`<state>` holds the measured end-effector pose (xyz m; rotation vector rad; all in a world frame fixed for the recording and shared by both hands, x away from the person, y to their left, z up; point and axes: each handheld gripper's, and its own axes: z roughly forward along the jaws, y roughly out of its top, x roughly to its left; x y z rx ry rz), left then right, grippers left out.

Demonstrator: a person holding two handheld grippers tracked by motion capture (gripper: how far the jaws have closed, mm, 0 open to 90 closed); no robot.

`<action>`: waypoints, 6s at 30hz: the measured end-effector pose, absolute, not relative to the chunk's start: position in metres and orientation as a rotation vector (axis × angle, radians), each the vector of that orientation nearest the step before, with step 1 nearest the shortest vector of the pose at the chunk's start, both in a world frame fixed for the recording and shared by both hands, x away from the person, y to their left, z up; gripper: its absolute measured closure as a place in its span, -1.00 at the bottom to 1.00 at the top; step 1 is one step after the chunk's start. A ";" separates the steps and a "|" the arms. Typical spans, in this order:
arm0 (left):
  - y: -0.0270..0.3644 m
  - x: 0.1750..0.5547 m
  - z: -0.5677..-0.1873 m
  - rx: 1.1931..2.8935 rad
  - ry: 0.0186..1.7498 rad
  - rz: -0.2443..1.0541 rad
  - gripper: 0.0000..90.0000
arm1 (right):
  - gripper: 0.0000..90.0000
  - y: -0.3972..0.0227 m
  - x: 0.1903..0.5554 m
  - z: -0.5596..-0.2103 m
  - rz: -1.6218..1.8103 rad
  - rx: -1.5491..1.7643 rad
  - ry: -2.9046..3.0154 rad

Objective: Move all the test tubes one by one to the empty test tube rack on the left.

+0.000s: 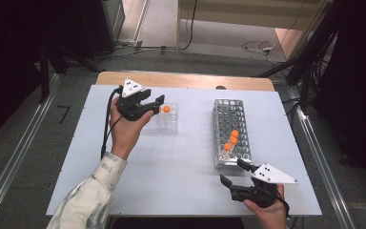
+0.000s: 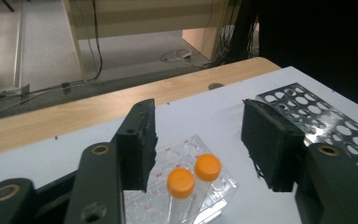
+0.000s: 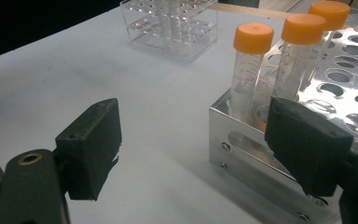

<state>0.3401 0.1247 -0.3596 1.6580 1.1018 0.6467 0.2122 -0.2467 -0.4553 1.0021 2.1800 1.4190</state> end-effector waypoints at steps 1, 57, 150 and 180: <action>0.122 0.338 -0.356 1.660 1.095 0.645 -0.06 | -0.62 -0.247 0.212 -0.455 1.417 1.006 2.178; 0.117 0.269 -0.413 1.657 1.075 0.526 -0.43 | 0.28 -0.231 0.256 -0.462 1.330 1.053 2.114; 0.084 0.245 -0.416 1.789 0.871 0.409 0.57 | 0.59 -0.107 0.260 -0.441 1.434 0.775 2.303; 0.118 0.276 -0.380 1.710 0.975 0.491 0.57 | -0.42 -0.161 0.234 -0.423 1.489 0.793 2.242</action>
